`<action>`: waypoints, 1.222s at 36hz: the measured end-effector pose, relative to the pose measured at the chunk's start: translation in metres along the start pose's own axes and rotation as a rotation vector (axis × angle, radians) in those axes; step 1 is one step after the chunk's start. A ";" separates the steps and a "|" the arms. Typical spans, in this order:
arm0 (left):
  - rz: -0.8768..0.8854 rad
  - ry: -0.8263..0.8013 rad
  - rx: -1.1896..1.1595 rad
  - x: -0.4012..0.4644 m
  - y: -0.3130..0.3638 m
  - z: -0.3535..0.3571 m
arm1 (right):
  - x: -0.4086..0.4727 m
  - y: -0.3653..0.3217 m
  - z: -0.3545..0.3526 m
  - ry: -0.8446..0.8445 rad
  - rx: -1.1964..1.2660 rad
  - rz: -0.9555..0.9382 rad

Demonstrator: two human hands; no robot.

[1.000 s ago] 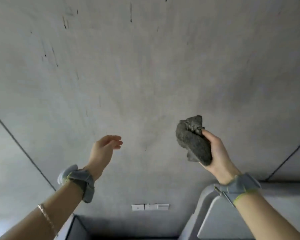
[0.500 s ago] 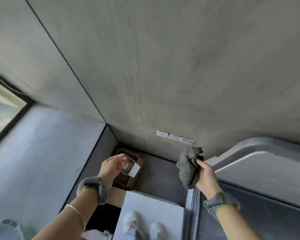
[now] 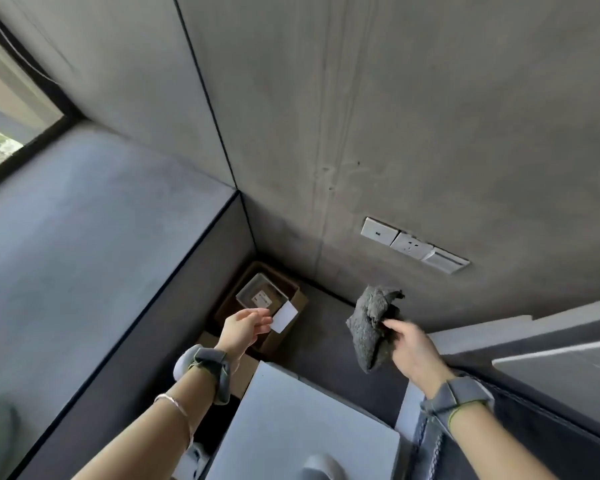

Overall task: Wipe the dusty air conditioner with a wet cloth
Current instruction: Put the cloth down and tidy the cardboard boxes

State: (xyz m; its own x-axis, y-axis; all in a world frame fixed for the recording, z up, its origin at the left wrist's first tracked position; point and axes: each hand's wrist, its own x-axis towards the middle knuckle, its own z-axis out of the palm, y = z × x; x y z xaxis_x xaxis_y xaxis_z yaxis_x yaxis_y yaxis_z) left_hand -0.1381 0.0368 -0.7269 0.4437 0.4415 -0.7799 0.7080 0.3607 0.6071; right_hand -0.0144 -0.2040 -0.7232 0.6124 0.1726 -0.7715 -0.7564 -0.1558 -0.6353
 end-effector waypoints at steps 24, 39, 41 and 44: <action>0.295 -0.126 -0.184 -0.016 -0.267 -0.224 | -0.061 0.279 0.229 -0.323 0.178 -0.211; 0.313 0.311 -0.421 -0.108 -0.352 -0.400 | -0.176 0.365 0.423 -0.629 0.061 -0.168; 0.293 0.359 -0.489 -0.112 -0.363 -0.421 | -0.184 0.371 0.455 -0.659 -0.002 -0.174; 0.231 0.410 -0.549 -0.113 -0.375 -0.443 | -0.185 0.380 0.494 -0.662 -0.063 -0.190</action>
State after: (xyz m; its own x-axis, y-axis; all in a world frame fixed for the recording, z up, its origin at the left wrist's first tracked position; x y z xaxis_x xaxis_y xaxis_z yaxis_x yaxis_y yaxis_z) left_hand -0.6974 0.2149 -0.7987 0.2300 0.7902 -0.5680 0.1951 0.5344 0.8224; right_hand -0.5293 0.1851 -0.8044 0.4485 0.7569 -0.4754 -0.6231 -0.1166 -0.7734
